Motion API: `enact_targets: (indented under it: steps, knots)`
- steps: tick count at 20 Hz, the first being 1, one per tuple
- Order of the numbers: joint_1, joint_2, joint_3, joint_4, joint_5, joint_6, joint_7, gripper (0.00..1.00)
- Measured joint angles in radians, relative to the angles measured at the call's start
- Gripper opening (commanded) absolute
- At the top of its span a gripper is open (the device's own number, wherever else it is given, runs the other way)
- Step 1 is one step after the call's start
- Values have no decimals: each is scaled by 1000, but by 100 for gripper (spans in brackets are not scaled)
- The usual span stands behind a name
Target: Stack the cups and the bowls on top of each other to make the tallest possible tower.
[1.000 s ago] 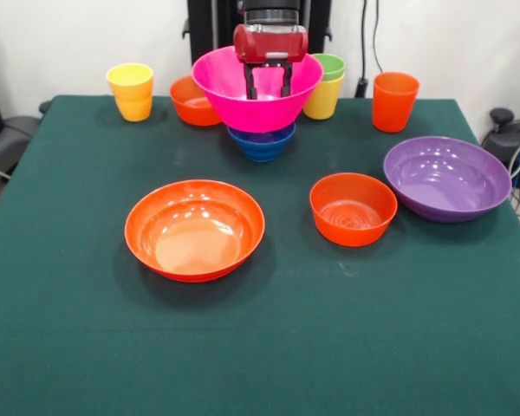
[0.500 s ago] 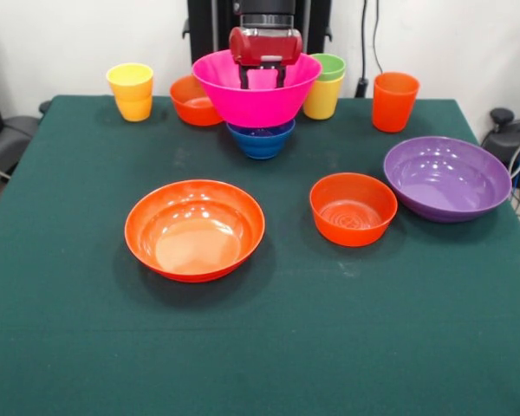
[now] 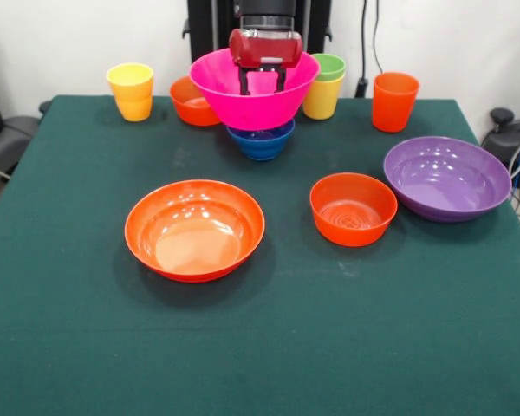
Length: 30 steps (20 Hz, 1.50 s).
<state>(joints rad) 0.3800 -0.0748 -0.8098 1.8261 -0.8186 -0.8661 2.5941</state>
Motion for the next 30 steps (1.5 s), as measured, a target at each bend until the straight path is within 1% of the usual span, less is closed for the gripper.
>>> enact_targets:
  steps: [8,15,30]
  knots:
    - [9,3,-29,0,62,-73,0,100]
    - [34,38,-68,0,110,-111,0,100]
    - [75,92,-113,0,114,-126,0,100]
